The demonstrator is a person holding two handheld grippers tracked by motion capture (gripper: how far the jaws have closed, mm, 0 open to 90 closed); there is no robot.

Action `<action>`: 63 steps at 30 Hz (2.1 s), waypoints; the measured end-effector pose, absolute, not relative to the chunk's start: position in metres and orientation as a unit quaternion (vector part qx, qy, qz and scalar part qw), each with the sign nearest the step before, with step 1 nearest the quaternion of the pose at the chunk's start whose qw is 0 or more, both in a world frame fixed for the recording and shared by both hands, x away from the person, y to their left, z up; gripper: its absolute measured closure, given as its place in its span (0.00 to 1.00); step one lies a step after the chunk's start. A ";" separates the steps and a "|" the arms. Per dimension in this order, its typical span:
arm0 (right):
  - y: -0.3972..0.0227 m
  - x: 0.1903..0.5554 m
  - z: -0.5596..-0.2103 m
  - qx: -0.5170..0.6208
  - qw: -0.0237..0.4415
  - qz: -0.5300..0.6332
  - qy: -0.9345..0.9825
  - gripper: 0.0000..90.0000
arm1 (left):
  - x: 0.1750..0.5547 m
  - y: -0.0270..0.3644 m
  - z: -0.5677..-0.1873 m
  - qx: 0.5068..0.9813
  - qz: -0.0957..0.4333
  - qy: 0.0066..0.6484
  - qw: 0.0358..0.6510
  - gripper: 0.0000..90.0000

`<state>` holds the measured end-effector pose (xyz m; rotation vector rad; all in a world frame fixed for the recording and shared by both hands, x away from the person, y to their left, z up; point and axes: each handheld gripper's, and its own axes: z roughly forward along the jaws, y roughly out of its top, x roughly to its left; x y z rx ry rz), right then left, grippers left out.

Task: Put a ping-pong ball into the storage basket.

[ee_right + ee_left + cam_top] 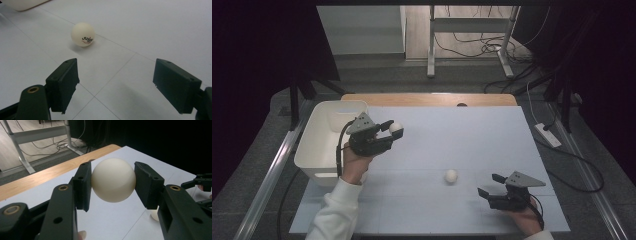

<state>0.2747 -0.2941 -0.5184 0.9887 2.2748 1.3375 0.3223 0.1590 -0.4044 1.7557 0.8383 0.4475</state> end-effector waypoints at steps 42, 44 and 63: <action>-0.293 0.276 -0.521 0.348 0.158 0.458 0.802 0.23 | 0.322 0.174 -0.404 0.723 0.195 0.370 0.550 0.56; -0.293 0.276 -0.521 0.348 0.158 0.458 0.802 0.23 | 0.322 0.174 -0.404 0.724 0.194 0.369 0.550 0.56; -0.294 0.276 -0.521 0.353 0.159 0.454 0.802 0.23 | 0.326 0.164 -0.405 0.739 0.182 0.359 0.541 0.57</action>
